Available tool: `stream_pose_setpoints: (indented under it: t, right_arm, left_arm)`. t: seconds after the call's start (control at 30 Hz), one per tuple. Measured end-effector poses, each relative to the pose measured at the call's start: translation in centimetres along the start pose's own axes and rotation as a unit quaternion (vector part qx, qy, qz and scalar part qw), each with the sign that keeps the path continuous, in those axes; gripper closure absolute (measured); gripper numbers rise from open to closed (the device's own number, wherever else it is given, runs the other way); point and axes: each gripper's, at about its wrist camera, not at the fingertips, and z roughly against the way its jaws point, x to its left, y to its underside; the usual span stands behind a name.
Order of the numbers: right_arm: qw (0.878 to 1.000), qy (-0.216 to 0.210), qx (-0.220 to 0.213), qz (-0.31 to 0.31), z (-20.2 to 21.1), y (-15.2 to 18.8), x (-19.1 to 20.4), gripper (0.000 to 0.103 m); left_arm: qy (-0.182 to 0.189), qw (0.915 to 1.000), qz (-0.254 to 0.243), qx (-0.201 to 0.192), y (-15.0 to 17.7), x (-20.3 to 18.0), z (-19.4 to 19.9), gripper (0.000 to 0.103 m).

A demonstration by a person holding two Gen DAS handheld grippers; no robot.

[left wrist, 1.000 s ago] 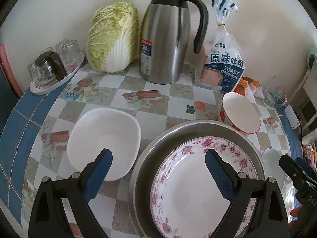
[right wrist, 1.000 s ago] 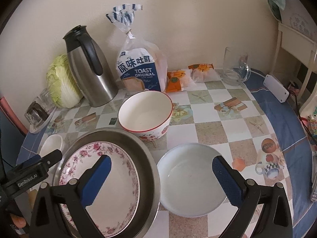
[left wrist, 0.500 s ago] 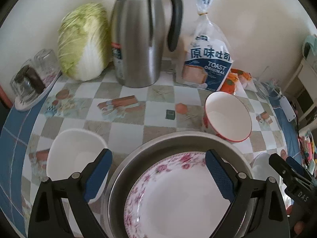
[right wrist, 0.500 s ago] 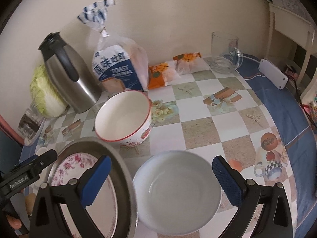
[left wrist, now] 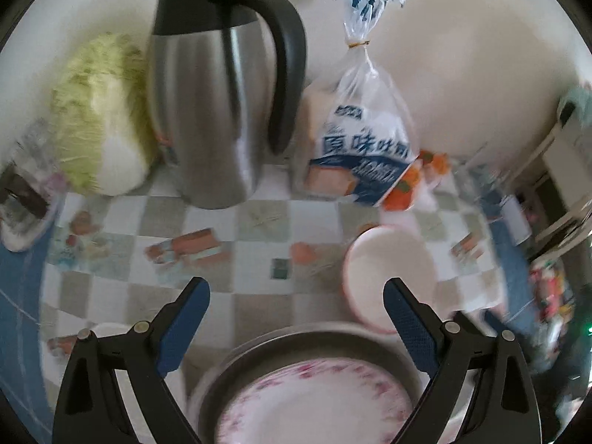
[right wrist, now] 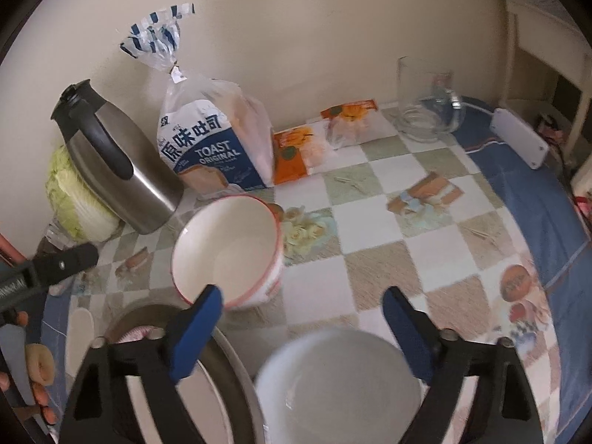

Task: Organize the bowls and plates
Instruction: 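Close the right tool on the red-rimmed bowl rim while the left tool grips it too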

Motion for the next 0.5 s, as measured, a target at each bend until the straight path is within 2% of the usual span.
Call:
stream_pose_setpoints:
  t: [0.07,0.13,0.23,0.3,0.37,0.47,0.5]
  right_arm:
    - [1.0,-0.011,0.016,-0.008,-0.9,-1.2,0.4,0.03]
    - [0.999,-0.017,0.032,-0.008,-1.7,-2.2,0.8,0.047]
    - [0.999,-0.012,0.05,0.003,-3.0,-3.1,1.3,0.059]
    - [0.998,-0.005,0.068,0.008,-4.1,-3.5,1.3,0.066]
    - [0.997,-0.006,0.078,0.012,-4.9,-3.8,1.4,0.068]
    - [0.995,-0.005,0.097,0.027,-6.2,-3.9,1.7,0.076]
    - [0.994,-0.005,0.106,0.032,-6.8,-3.9,1.9,0.08]
  left_arm:
    - [0.0,1.0,0.0,0.0,-0.8,-0.6,-0.4,0.008]
    - [-0.019,0.9997,-0.015,0.008,-1.3,-1.6,-1.5,0.008]
    - [-0.033,0.9988,-0.02,0.031,-1.4,-2.3,-3.8,0.012]
    - [-0.031,0.9982,-0.018,0.048,-1.4,-2.6,-5.3,0.031]
    - [-0.023,0.9974,-0.016,0.066,-1.1,-2.8,-6.9,0.038]
    - [-0.02,0.9957,-0.013,0.09,-0.8,-3.1,-9.1,0.05]
    - [-0.019,0.9953,-0.011,0.094,-0.8,-3.1,-9.5,0.051]
